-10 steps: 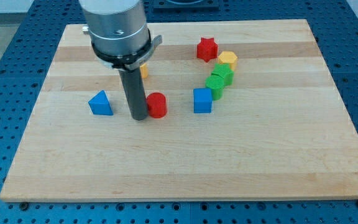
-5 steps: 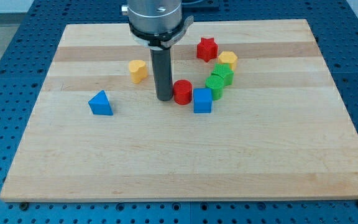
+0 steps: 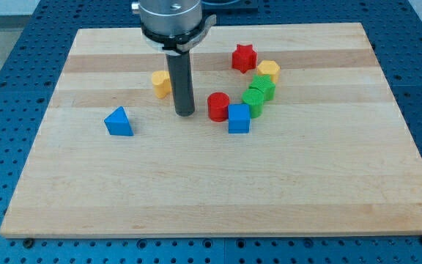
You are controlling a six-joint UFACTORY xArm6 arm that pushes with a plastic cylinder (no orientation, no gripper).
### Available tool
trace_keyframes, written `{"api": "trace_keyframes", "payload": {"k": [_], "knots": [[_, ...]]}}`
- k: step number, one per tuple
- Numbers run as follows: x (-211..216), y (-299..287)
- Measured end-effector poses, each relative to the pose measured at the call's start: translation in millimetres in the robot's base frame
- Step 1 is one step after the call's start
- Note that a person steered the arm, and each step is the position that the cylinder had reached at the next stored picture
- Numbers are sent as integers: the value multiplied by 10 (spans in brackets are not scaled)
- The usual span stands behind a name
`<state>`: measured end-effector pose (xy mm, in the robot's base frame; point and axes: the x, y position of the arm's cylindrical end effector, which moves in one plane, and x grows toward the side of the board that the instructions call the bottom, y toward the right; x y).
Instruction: Place the red circle left to the green circle
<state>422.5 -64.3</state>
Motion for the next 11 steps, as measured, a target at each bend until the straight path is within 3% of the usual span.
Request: {"api": "trace_keyframes", "payload": {"k": [2,11], "knots": [[282,122],[65,388]]}}
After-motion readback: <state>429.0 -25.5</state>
